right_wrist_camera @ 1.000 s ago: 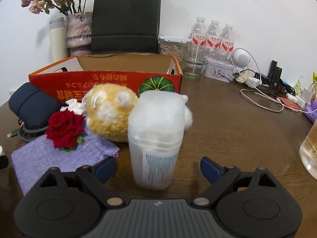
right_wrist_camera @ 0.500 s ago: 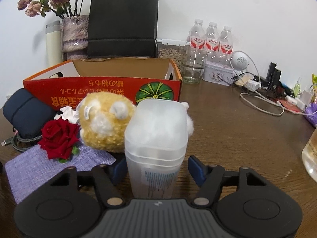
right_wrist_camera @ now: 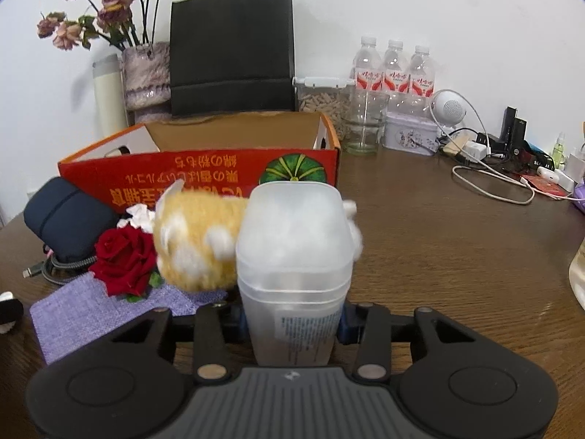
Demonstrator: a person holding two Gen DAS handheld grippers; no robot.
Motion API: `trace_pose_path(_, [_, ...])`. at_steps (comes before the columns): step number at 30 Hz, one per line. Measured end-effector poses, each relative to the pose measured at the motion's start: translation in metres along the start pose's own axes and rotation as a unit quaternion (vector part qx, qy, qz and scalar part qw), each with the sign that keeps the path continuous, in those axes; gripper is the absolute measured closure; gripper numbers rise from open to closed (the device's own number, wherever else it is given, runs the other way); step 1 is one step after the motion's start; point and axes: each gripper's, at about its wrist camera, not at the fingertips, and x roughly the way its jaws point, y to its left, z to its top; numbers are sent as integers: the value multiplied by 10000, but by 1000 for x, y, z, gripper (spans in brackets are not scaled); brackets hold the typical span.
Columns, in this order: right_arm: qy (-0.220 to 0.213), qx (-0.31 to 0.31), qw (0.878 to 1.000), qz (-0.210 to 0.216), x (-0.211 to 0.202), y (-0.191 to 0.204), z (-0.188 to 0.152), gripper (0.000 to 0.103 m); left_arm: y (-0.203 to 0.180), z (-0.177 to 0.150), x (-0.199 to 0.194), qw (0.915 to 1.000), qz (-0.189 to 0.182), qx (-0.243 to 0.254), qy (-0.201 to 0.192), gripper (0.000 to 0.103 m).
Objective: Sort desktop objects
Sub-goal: 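Carry the cap and the container with both grippers over the cardboard box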
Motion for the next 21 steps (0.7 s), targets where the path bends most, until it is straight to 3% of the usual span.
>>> trace_pose_path(11, [-523,24,9986,87,-30,-8,1,63,-8,17,-22,9986,-175,122,-486,62])
trace_pose_path(21, [-1214,-177,9921,269,-46,-1,42,63,-37,77,-23,9907,-645,223,-1180,62])
